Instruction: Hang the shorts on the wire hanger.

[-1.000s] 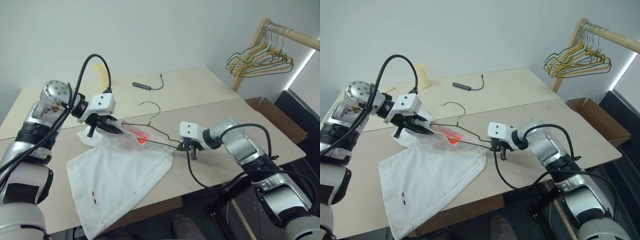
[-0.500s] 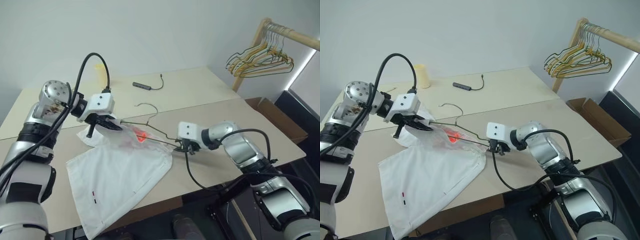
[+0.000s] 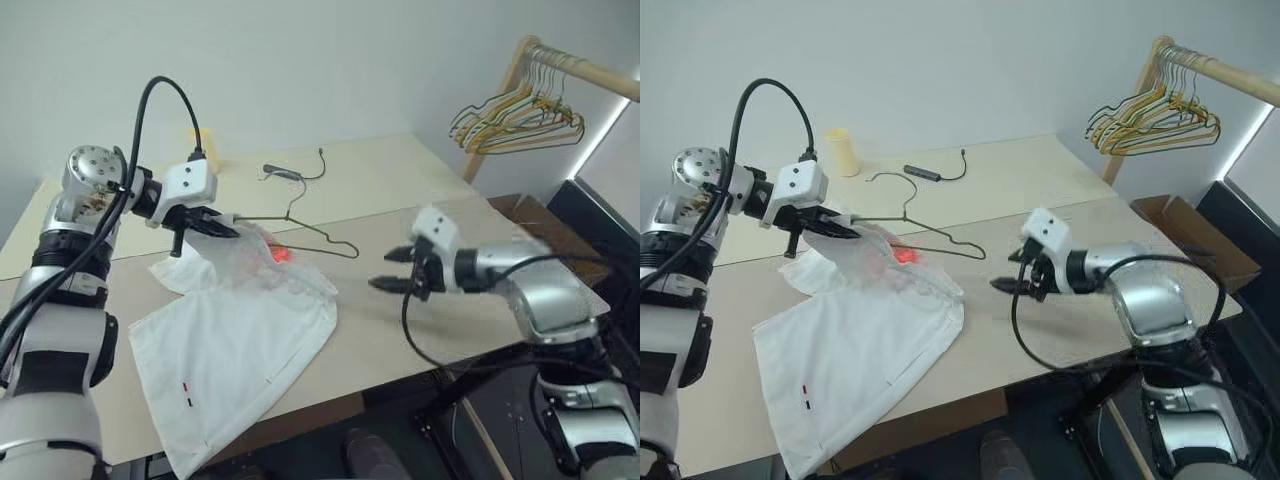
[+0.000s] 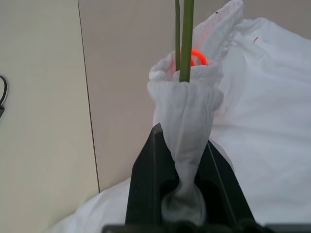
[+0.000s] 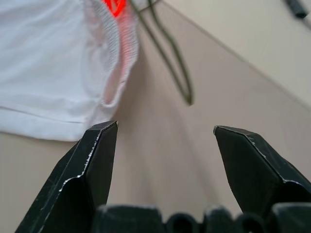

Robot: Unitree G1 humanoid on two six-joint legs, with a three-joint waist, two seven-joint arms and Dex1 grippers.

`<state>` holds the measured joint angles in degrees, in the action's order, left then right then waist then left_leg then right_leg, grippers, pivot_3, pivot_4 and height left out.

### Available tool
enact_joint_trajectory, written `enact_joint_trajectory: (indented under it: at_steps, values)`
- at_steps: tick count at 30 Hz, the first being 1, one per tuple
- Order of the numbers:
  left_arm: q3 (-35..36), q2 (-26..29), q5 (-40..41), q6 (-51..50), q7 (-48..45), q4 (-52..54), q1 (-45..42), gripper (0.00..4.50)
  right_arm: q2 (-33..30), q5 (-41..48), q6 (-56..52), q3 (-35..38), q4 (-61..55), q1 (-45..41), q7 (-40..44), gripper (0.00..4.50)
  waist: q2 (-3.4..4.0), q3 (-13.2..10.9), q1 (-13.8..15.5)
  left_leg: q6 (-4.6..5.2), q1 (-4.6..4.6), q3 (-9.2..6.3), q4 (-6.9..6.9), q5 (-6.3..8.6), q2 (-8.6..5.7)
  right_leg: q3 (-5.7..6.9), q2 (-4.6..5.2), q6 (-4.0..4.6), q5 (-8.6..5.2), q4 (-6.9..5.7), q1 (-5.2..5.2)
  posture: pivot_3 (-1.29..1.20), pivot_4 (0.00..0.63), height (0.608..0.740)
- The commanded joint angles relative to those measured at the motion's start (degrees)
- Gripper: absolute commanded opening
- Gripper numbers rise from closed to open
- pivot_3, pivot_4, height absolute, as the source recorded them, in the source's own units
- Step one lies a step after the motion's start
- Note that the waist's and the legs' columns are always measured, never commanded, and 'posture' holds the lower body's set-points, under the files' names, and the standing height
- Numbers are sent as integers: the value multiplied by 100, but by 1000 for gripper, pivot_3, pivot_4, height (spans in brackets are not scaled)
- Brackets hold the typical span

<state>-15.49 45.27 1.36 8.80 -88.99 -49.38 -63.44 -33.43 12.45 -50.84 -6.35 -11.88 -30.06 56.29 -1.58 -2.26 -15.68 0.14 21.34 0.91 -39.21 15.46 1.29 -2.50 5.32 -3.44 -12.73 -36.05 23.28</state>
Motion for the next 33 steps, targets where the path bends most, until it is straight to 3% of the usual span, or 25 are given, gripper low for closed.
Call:
enact_joint_trajectory:
  at_steps: [1, 5, 12, 16, 24, 29, 33]
  values:
    - [235, -1, -10, 81, 36, 26, -248, 0, 655, 69, -17, -140, -80, 237, -708, 3702, 0, 0, -56, 0, 0, 0, 0, 0, 1, -1, -1, 0, 0, -1, 0, -284, 0, 740]
    - [290, -12, -35, 56, -2, 79, -198, 0, 1268, -68, 157, -355, 416, 382, -1252, 3702, 1, 0, -127, 0, 1, -1, 0, 0, -1, -5, 2, 1, 1, -3, 2, -282, 0, 740]
    - [362, -9, -63, -7, -46, 142, -181, 0, 1683, 2, 297, -589, 1119, 255, -1422, 3702, 0, 0, -121, 0, 4, -3, 0, 0, -6, -3, 6, 0, 1, -1, 3, -273, 0, 740]
    - [415, 21, -73, -22, -36, 168, -165, 0, 1840, 129, 355, -562, 1349, 198, -1384, 2841, 0, 0, -120, 0, 3, -4, 0, 0, -5, -3, 5, 0, 1, -3, 3, -266, 0, 740]
    - [502, 91, -50, -128, -97, 342, -50, 0, 1792, 165, 418, -502, 1523, 129, -1309, 108, 1, 0, -98, 0, 5, -6, 0, 0, -6, -1, 6, -1, 2, -3, 3, -243, 0, 740]
    - [807, 195, 267, -31, -229, 493, 81, 0, 1341, 50, 662, -510, 1247, 140, -1139, 44, 1, 0, -95, 0, 5, -7, 0, 0, -6, -1, 6, -1, 1, -3, 3, -240, 0, 740]
    - [671, 588, 1204, -278, -351, 945, 295, 0, 698, 184, 740, -382, 1038, 133, -729, 44, 0, 0, -100, 0, 8, -7, 0, 0, -6, -2, 8, -2, 1, -2, 5, -249, 0, 740]
